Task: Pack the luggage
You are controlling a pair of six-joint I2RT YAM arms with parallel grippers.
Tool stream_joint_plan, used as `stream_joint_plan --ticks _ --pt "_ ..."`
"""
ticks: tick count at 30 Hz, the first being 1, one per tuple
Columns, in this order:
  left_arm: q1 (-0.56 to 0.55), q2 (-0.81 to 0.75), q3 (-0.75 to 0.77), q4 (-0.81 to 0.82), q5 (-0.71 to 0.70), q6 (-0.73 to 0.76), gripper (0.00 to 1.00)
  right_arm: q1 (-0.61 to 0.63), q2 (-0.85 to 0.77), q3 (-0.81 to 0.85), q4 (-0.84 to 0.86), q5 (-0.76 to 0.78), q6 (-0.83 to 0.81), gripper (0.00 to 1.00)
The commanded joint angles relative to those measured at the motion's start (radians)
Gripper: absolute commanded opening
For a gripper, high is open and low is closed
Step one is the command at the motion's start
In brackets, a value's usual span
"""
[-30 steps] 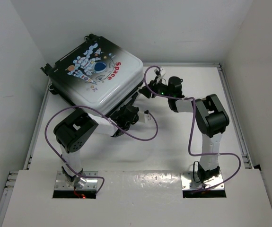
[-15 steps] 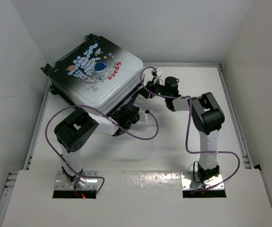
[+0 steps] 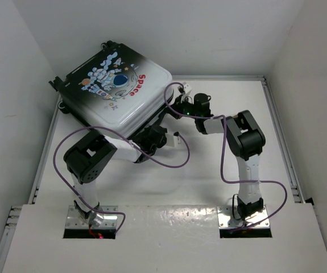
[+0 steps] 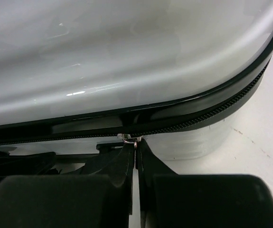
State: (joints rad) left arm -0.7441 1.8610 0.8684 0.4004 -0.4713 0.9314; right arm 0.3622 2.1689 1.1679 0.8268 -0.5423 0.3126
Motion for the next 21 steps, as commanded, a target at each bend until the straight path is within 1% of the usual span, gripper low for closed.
stream_joint_plan --ticks 1,3,4,5,6,7,8,10,12,14,15,17,18,20,21 --pt "0.143 0.018 -0.073 -0.201 0.037 0.136 0.00 -0.008 -0.044 -0.002 0.084 0.105 -0.062 0.00" --pt "0.155 -0.031 -0.114 -0.225 0.111 0.191 0.00 -0.025 -0.066 -0.033 0.083 0.093 -0.078 0.00" --pt "0.155 -0.084 -0.149 -0.268 0.137 0.210 0.00 -0.029 -0.092 -0.042 0.083 0.090 -0.096 0.00" --pt "0.178 -0.112 -0.158 -0.311 0.167 0.230 0.00 -0.032 -0.095 -0.054 0.078 0.090 -0.115 0.00" --pt "0.189 -0.141 -0.158 -0.363 0.242 0.271 0.00 -0.048 -0.106 -0.066 0.072 0.085 -0.124 0.00" --pt "0.202 -0.169 -0.158 -0.471 0.279 0.289 0.00 -0.054 -0.121 -0.070 0.069 0.075 -0.141 0.00" --pt "0.228 -0.221 -0.158 -0.520 0.313 0.309 0.00 -0.058 -0.127 -0.073 0.045 0.071 -0.161 0.00" --pt "0.250 -0.267 -0.184 -0.577 0.367 0.372 0.00 -0.072 -0.142 -0.080 0.026 0.067 -0.182 0.00" --pt "0.273 -0.325 -0.235 -0.607 0.367 0.415 0.00 -0.080 -0.144 -0.082 0.011 0.067 -0.217 0.00" --pt "0.293 -0.362 -0.285 -0.638 0.367 0.503 0.00 -0.088 -0.144 -0.082 0.000 0.065 -0.244 0.00" --pt "0.322 -0.399 -0.302 -0.649 0.378 0.577 0.00 -0.088 -0.135 -0.070 -0.005 0.065 -0.250 0.00" --pt "0.353 -0.437 -0.362 -0.649 0.390 0.659 0.00 -0.089 -0.120 -0.056 -0.011 0.064 -0.271 0.00" --pt "0.382 -0.456 -0.380 -0.649 0.390 0.735 0.00 -0.091 -0.092 -0.030 -0.021 0.064 -0.279 0.00" --pt "0.408 -0.494 -0.417 -0.649 0.410 0.794 0.00 -0.089 -0.067 0.036 -0.022 0.064 -0.280 0.00" --pt "0.429 -0.494 -0.417 -0.649 0.410 0.838 0.00 -0.089 -0.025 0.059 -0.032 0.068 -0.280 0.00"
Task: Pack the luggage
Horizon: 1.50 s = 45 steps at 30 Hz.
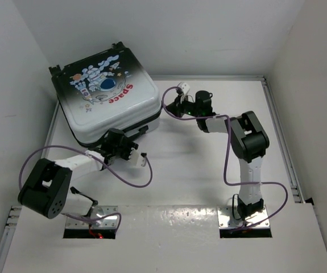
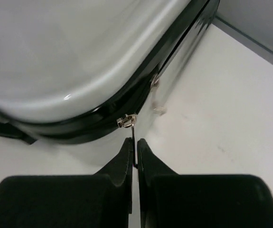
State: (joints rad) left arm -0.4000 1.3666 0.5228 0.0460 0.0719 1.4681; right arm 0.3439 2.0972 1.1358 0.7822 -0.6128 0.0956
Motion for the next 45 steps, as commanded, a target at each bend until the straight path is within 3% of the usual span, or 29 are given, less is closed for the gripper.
stream_joint_plan --ticks 1,10,13,15,16,17,18,20,24,29,32,34,36,37,38,39,41,45 --pt "0.095 -0.010 -0.082 -0.294 -0.133 0.317 0.00 -0.071 0.064 0.135 0.011 0.139 -0.062 0.00" --pt "0.156 0.048 -0.063 -0.247 -0.124 0.419 0.00 -0.045 0.303 0.543 -0.087 0.179 -0.030 0.00" --pt "0.156 0.063 -0.031 -0.236 -0.115 0.399 0.00 -0.039 0.304 0.547 -0.072 0.194 -0.031 0.00" --pt "0.156 0.063 -0.015 -0.165 -0.087 0.341 0.00 -0.036 0.284 0.496 -0.061 0.199 -0.011 0.08" --pt "0.124 0.063 -0.003 -0.122 -0.087 0.284 0.24 -0.040 0.230 0.475 -0.054 0.196 -0.007 0.14" --pt "0.107 0.045 0.012 -0.095 -0.087 0.188 0.37 -0.039 0.204 0.394 -0.043 0.193 -0.008 0.28" --pt "0.093 0.032 0.070 -0.095 -0.078 0.151 0.46 -0.045 0.184 0.363 -0.044 0.185 0.001 0.36" --pt "0.063 -0.003 0.138 -0.107 -0.044 0.021 1.00 -0.051 0.065 0.249 -0.044 0.173 0.013 0.49" --pt "0.004 -0.086 0.310 -0.143 0.024 -0.133 1.00 -0.062 -0.154 0.127 -0.115 0.162 0.026 0.60" --pt "-0.051 -0.168 0.503 -0.110 0.077 -0.362 1.00 -0.078 -0.299 0.030 -0.268 0.209 0.041 0.69" --pt "-0.101 -0.178 0.627 -0.151 0.022 -0.503 1.00 -0.103 -0.384 0.024 -0.356 0.255 0.084 0.73" --pt "-0.102 -0.093 0.734 -0.233 -0.042 -0.634 1.00 -0.127 -0.430 0.067 -0.484 0.284 0.101 0.77" --pt "-0.062 0.000 0.946 -0.395 -0.113 -0.745 1.00 -0.147 -0.454 0.126 -0.651 0.304 0.128 0.81" --pt "-0.042 0.103 1.024 -0.452 -0.127 -0.873 1.00 -0.175 -0.457 0.186 -0.702 0.311 0.130 0.85" --pt "-0.016 0.153 1.102 -0.557 -0.127 -0.940 1.00 -0.183 -0.457 0.241 -0.797 0.324 0.127 0.87" --pt "0.040 0.198 1.243 -0.601 -0.107 -1.060 1.00 -0.200 -0.468 0.267 -0.877 0.334 0.115 0.89" --pt "0.091 0.291 1.372 -0.658 -0.066 -1.168 1.00 -0.215 -0.482 0.334 -0.958 0.363 0.078 0.98" --pt "0.168 0.345 1.434 -0.634 -0.026 -1.298 1.00 -0.232 -0.526 0.360 -1.025 0.384 0.055 1.00"
